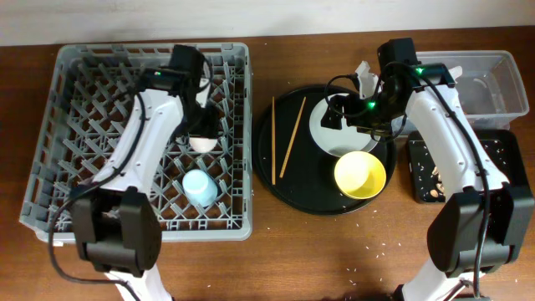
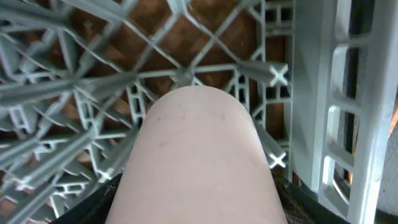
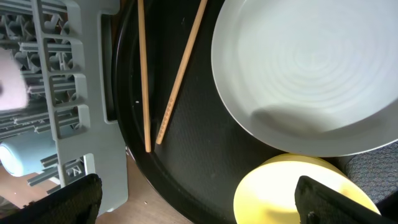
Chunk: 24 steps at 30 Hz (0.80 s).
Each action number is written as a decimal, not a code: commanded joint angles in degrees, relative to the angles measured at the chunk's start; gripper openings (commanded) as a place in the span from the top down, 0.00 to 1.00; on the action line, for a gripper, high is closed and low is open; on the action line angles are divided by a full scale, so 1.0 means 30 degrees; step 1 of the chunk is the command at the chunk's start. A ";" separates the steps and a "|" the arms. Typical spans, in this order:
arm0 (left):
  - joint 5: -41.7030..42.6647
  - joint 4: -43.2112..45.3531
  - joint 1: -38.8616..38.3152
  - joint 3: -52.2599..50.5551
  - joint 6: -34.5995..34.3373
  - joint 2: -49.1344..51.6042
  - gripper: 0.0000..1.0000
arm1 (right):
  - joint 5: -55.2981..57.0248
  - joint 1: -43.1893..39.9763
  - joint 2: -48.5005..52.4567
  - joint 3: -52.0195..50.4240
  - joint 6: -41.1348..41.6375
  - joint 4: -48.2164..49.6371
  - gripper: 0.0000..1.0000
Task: Sort waste into correct bins and load items into the dishwasher rack
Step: 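Place the pink cup upside down in the rack with left gripper, then grasp the yellow bowl with the left gripper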
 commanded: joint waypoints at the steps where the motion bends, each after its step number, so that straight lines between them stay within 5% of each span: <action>1: -0.1020 -0.0641 -0.0503 0.0364 0.0168 0.1100 0.59 | 0.0233 -0.0066 -0.0466 0.0168 -0.0299 -0.0102 0.00; 4: -0.1231 -0.1100 -0.0568 0.0364 0.0160 0.1392 0.58 | 0.0240 -0.0066 -0.0466 0.0168 -0.0306 -0.0255 0.00; 9: -0.1224 -0.0896 -0.0481 0.0393 0.0160 0.1399 0.26 | 0.0233 -0.0066 -0.0466 0.0168 -0.0299 -0.0277 0.00; 18: -0.0780 -0.3934 -0.0532 0.6608 0.0160 0.1392 0.23 | 0.0233 -0.0335 -0.0765 0.2062 -0.0291 -0.0663 0.00; 24: 0.3490 -0.4204 -0.1887 0.7643 0.0153 0.1435 0.25 | 0.1617 -0.1887 -0.1727 0.3475 -0.0189 -0.2732 0.04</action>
